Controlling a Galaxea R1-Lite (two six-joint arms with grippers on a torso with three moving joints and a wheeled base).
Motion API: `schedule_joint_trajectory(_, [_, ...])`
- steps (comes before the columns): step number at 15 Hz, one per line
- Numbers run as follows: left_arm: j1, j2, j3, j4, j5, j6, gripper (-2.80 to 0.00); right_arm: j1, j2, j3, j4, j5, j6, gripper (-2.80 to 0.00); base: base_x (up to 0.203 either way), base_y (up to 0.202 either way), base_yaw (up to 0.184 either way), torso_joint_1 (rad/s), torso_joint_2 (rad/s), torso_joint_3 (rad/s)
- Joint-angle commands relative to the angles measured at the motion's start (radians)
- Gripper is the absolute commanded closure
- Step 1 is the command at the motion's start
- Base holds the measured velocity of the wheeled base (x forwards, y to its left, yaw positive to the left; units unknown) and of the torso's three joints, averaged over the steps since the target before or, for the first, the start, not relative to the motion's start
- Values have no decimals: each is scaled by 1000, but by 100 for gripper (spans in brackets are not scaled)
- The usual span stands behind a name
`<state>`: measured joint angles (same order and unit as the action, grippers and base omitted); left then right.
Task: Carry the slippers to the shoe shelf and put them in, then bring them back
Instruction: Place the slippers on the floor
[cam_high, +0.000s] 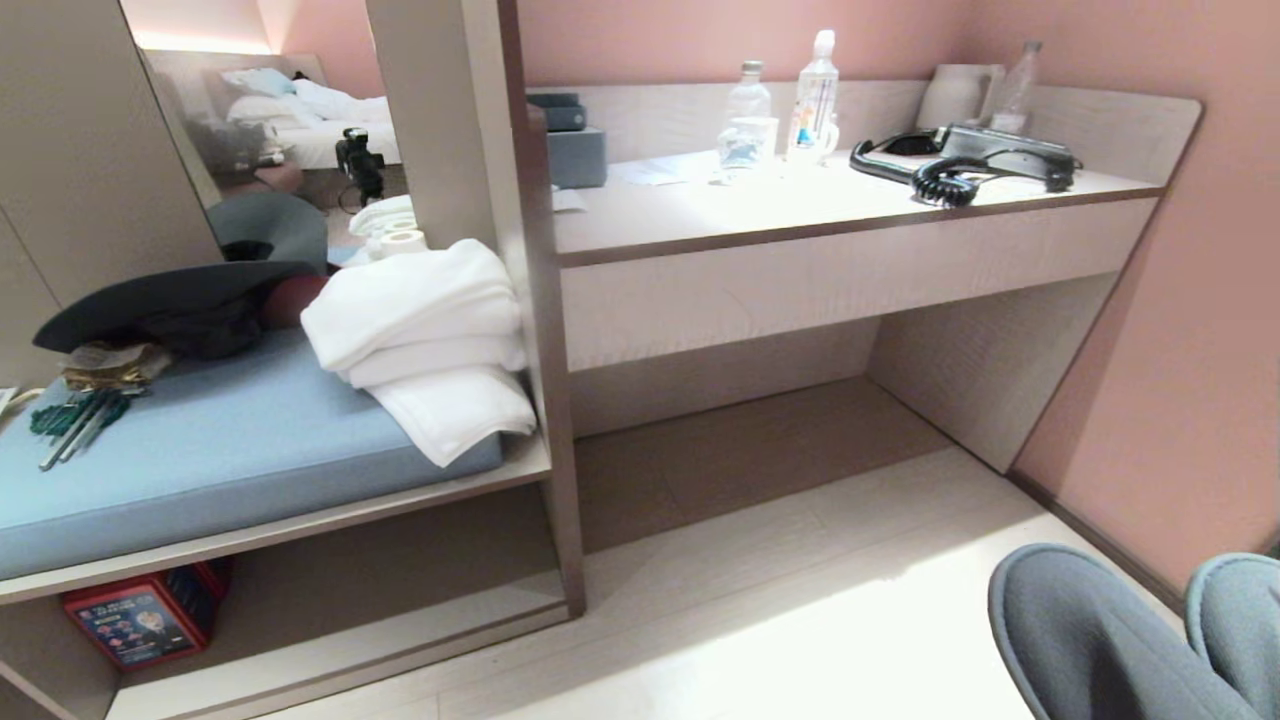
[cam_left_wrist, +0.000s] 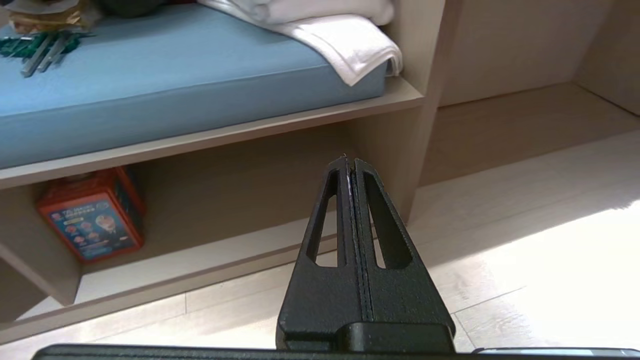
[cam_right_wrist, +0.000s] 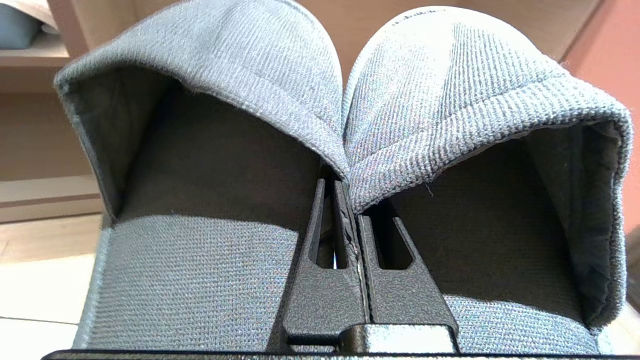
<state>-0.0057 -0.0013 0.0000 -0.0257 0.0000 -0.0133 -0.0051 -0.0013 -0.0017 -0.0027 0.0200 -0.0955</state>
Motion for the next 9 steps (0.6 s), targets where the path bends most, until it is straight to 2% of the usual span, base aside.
schedule_joint_trajectory(1, [0, 1, 8, 0, 0, -1, 0, 0, 1, 0, 0, 0, -3, 0, 0, 0, 0, 0, 0, 0])
schedule_joint_trajectory(4, [0, 1, 8, 0, 0, -1, 0, 1, 1, 0, 0, 1, 1, 0, 0, 0, 0, 0, 0, 0])
schedule_joint_trajectory(7, [0, 1, 8, -2, 0, -1, 0, 1, 1, 0, 0, -5, 54, 0, 0, 0, 0, 0, 0, 0])
schedule_joint_trajectory(9, [0, 1, 8, -2, 0, -1, 0, 1, 1, 0, 0, -5, 54, 0, 0, 0, 0, 0, 0, 0])
